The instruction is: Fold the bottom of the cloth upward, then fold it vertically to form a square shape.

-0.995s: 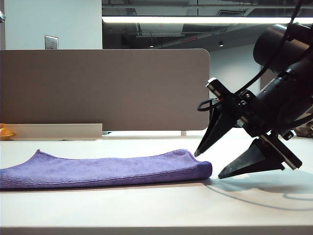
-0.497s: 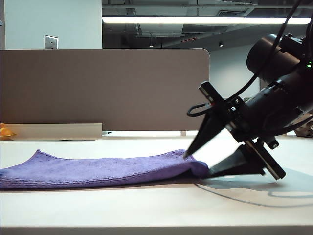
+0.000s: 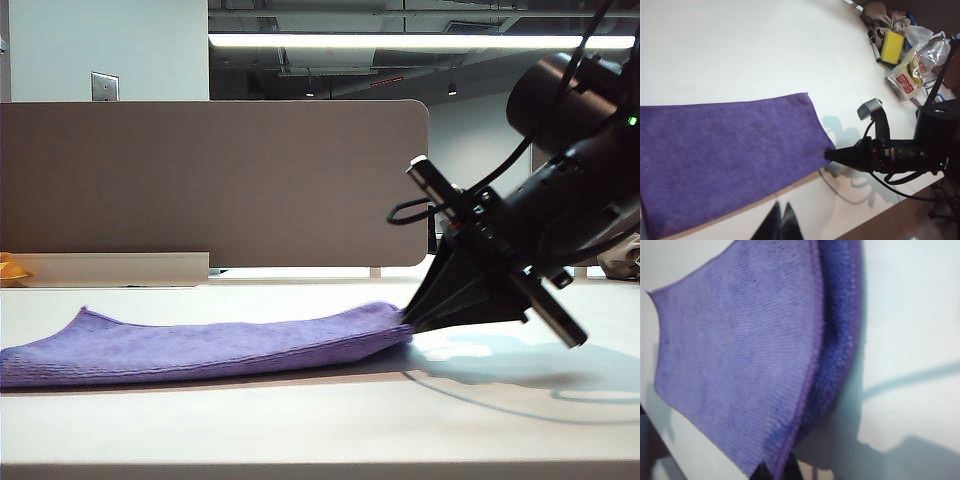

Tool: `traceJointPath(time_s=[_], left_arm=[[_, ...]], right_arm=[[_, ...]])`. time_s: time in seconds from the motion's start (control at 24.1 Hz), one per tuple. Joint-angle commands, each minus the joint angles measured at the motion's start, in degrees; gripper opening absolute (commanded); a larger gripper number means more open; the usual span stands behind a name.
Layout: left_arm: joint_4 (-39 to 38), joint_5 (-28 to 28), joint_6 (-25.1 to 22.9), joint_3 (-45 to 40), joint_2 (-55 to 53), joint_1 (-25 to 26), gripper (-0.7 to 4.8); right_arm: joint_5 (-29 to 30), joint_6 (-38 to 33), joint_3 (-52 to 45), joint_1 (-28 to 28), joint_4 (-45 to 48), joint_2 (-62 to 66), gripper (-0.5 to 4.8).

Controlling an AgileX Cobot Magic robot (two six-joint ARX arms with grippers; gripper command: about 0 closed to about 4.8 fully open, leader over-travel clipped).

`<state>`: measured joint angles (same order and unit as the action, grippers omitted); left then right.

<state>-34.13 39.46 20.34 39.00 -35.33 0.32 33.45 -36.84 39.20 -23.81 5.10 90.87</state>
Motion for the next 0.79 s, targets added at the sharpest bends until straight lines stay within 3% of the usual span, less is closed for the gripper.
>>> traceJointPath(time_s=[0.04, 0.41, 0.62, 0.79], left_arm=[[0.3, 0.3, -0.3, 0.1, 0.1, 0.0, -0.06], [0.3, 0.5, -0.4, 0.1, 0.1, -0.1, -0.06], [0.3, 0.5, -0.4, 0.1, 0.1, -0.1, -0.06], [0.4, 1.3, -0.4, 0.1, 0.2, -0.1, -0.06]], right_arm=[[-6.6, 6.7, 0.3, 0.0, -8.6, -5.2, -0.06], [-10.0, 8.8, 1.1, -2.9, -16.1, -12.6, -0.06], [-20.6, 13.4, 10.4, -11.9, -25.3, -11.6, -0.06], [-23.1, 15.8, 18.2, -16.4, -30.5, -6.3, -0.06]])
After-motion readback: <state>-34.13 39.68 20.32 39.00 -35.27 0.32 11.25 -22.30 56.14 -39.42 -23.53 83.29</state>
